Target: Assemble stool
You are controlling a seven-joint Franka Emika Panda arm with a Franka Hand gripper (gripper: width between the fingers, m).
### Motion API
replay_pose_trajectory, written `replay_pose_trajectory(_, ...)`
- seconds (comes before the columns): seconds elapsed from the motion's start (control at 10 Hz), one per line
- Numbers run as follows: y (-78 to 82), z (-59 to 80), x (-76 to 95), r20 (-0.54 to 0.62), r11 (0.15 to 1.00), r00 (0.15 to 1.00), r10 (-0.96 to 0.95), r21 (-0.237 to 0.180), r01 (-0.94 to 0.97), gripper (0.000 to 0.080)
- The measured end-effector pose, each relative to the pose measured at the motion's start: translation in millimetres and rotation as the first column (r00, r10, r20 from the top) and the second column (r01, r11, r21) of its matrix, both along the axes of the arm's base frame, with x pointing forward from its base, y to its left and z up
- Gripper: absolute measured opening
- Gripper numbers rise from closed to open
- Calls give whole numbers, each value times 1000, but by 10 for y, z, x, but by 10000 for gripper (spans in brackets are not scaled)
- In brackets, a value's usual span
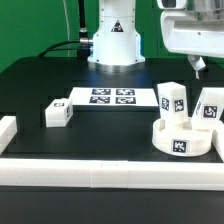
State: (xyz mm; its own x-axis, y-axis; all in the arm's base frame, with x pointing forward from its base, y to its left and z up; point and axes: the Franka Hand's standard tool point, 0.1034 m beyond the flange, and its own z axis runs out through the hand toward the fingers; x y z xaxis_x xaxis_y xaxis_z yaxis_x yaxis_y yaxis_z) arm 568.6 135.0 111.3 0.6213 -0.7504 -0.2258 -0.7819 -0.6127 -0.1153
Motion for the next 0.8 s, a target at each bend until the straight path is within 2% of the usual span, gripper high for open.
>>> replay_pose_trajectory(0.3, -11, 2, 6, 72, 960, 958, 278, 2, -279, 649)
replay_pose_trajectory(0.4, -11, 2, 6, 82, 948, 945, 316, 1, -317, 649)
replay_pose_trajectory(0.6, -15, 1, 6, 124, 882, 875, 469, -8, -472, 649)
replay_pose_trajectory(0.8, -53, -10, -2, 148, 714, 700, 698, -75, -696, 649)
